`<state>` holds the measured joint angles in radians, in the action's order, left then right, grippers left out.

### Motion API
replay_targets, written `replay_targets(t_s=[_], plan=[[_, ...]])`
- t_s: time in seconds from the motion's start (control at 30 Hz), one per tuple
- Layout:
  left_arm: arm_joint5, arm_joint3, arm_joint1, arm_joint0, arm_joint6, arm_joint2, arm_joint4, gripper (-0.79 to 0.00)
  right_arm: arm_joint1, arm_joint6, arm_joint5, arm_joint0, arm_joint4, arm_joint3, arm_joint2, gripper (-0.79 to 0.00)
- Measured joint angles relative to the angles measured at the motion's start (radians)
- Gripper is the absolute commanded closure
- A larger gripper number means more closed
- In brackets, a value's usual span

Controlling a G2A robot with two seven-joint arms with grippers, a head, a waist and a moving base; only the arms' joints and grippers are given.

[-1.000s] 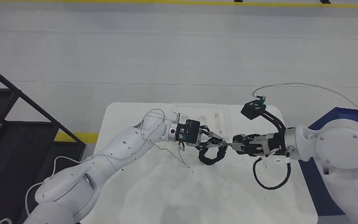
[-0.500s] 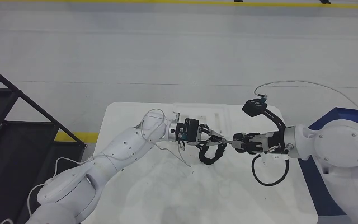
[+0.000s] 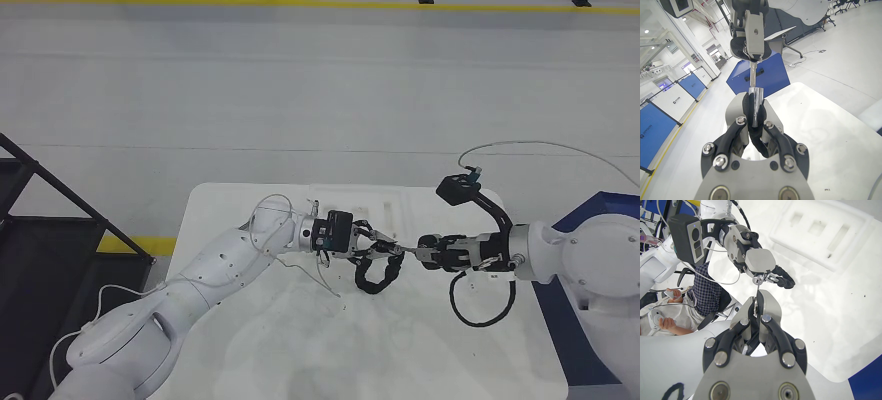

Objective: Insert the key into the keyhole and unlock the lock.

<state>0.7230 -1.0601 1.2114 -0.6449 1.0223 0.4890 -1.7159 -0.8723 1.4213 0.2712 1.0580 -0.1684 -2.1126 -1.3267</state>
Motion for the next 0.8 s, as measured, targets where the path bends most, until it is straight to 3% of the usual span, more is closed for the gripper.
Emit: replay_targets(t_s=[0.8], plan=[[-0.04, -0.019, -0.002, -0.023, -0.007, 0.044, -0.044, 0.0, 0.011, -0.029, 0.045, -0.018, 0.059, 0.045, 0.023, 0.0]])
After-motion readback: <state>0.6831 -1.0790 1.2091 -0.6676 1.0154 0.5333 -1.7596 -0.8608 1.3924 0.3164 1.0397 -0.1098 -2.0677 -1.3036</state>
